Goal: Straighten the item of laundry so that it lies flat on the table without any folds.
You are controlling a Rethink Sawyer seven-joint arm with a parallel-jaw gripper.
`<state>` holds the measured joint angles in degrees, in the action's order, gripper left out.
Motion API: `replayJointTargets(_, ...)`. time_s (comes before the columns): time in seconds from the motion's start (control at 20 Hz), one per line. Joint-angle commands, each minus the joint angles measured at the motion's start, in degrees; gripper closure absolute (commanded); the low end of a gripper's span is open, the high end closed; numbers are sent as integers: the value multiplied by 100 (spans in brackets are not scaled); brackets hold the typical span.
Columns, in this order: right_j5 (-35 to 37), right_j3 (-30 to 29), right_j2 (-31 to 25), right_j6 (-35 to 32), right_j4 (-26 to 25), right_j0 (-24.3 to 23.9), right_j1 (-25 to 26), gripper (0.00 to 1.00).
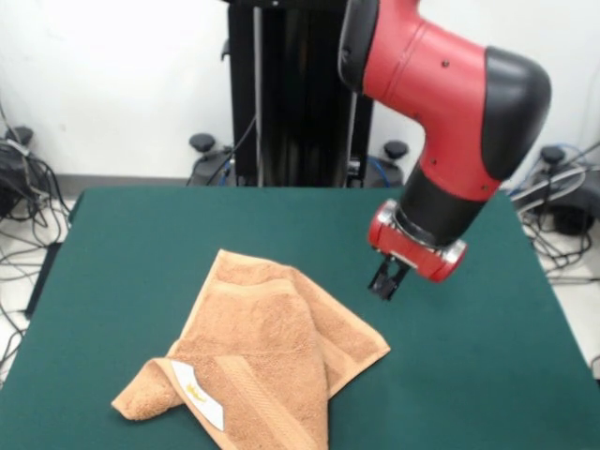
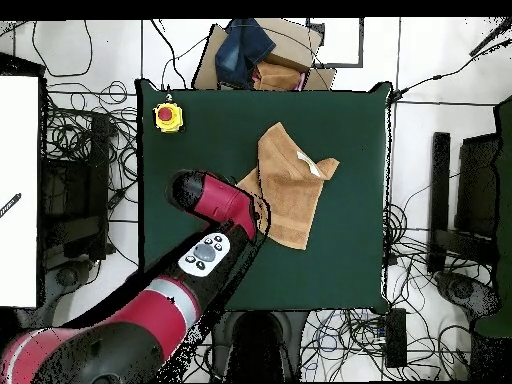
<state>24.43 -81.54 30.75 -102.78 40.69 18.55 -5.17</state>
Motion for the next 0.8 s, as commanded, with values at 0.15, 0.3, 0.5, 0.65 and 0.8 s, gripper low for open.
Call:
replayJointTargets(0.15,-1105,-593,-1243,-498,-642,-389,164,100)
replayJointTargets(0.3,-1365,-583,-1308,-594,-826,-457,231,100)
replayJointTargets(0.5,-1392,-476,-1256,-784,-930,-435,337,100)
replayJointTargets(0.65,-1448,-477,-1275,-876,-968,-444,349,100)
replayJointTargets(0.8,-1337,-225,-857,-1094,-850,-143,671,100)
